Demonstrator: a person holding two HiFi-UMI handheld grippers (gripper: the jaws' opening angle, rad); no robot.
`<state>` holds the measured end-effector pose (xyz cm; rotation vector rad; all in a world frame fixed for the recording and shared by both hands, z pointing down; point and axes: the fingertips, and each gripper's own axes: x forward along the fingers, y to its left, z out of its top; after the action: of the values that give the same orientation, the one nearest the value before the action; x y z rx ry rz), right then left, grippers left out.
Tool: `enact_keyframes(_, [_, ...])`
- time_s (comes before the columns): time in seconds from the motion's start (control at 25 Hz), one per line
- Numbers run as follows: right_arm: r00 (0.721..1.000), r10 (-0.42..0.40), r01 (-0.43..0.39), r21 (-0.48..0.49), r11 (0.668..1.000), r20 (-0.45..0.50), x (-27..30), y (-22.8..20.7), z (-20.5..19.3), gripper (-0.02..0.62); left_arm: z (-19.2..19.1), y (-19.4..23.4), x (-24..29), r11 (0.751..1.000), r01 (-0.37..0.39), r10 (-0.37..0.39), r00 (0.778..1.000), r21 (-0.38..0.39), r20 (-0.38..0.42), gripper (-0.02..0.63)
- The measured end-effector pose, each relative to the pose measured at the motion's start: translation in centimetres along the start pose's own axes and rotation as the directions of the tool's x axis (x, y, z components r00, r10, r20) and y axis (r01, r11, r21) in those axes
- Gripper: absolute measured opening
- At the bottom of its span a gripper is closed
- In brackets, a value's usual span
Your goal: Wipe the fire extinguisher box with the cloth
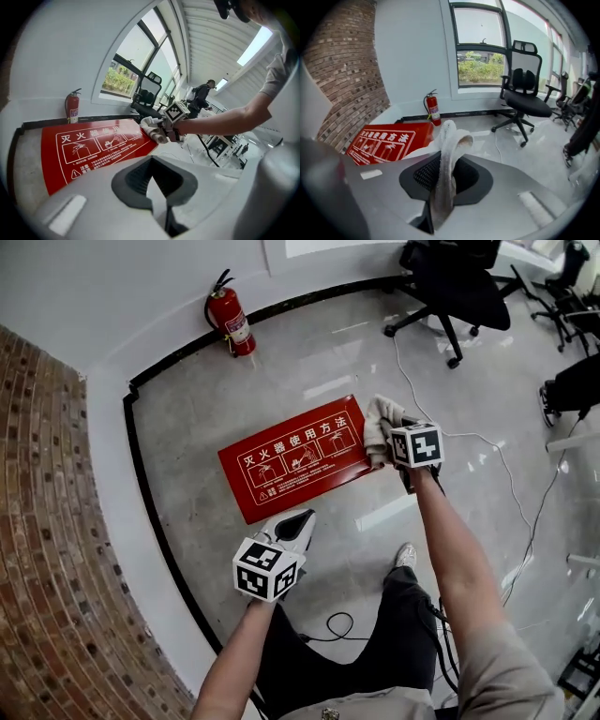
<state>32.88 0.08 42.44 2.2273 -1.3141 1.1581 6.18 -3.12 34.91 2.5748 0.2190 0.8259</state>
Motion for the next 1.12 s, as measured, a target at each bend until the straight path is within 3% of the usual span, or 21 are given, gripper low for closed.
enact_keyframes(0.08, [0.997, -0.078, 0.078, 0.058, 0.995, -0.006, -1.8, -2.2, -3.0, 0.081, -1.3, -0.7, 0.1, 0.997, 0.060, -0.058, 0.998, 0.054, -0.030, 0.000])
enact_keyframes(0.2, [0.977, -0.202, 0.191, 0.136, 0.972, 0.068, -6.0, -3.4, -5.8, 0.081, -3.5, -1.3, -0.5, 0.980, 0.152, -0.144, 0.987, 0.126, -0.069, 0.000])
enact_keyframes(0.36, [0.914, -0.369, 0.318, 0.269, 0.909, 0.167, -11.1, -2.3, -8.9, 0.081, -5.9, -1.0, -1.8, 0.954, 0.248, -0.231, 0.966, 0.168, -0.117, 0.001])
enact_keyframes(0.44, [0.887, -0.422, 0.362, 0.282, 0.888, 0.188, -12.0, -1.2, -10.2, 0.081, -6.5, -0.5, -1.9, 0.948, 0.260, -0.240, 0.963, 0.186, -0.125, 0.001])
enact_keyframes(0.52, [0.880, -0.430, 0.377, 0.254, 0.891, 0.203, -11.3, 0.3, -11.6, 0.080, -7.4, 0.0, -1.7, 0.944, 0.259, -0.237, 0.963, 0.203, -0.125, 0.001])
enact_keyframes(0.68, [0.882, -0.334, 0.275, 0.214, 0.937, 0.331, -8.3, 3.6, -13.1, 0.081, -11.0, 0.8, -0.6, 0.947, 0.244, -0.225, 0.968, 0.207, -0.111, 0.000])
enact_keyframes(0.84, [0.846, -0.149, 0.141, 0.055, 0.988, 0.512, -5.8, 6.8, -11.7, 0.081, -13.9, 2.0, 1.9, 0.955, 0.187, -0.178, 0.982, 0.232, -0.060, 0.001])
enact_keyframes(0.96, [0.816, -0.029, 0.091, -0.078, 0.993, 0.578, -5.2, 9.4, -11.9, 0.078, -16.0, 2.7, 3.0, 0.960, 0.148, -0.147, 0.989, 0.238, -0.021, 0.001])
enact_keyframes(1.12, [0.765, 0.131, 0.033, -0.242, 0.970, 0.631, -4.5, 14.2, -11.8, 0.078, -17.4, 4.7, 2.9, 0.974, 0.053, -0.067, 0.996, 0.220, 0.055, 0.001])
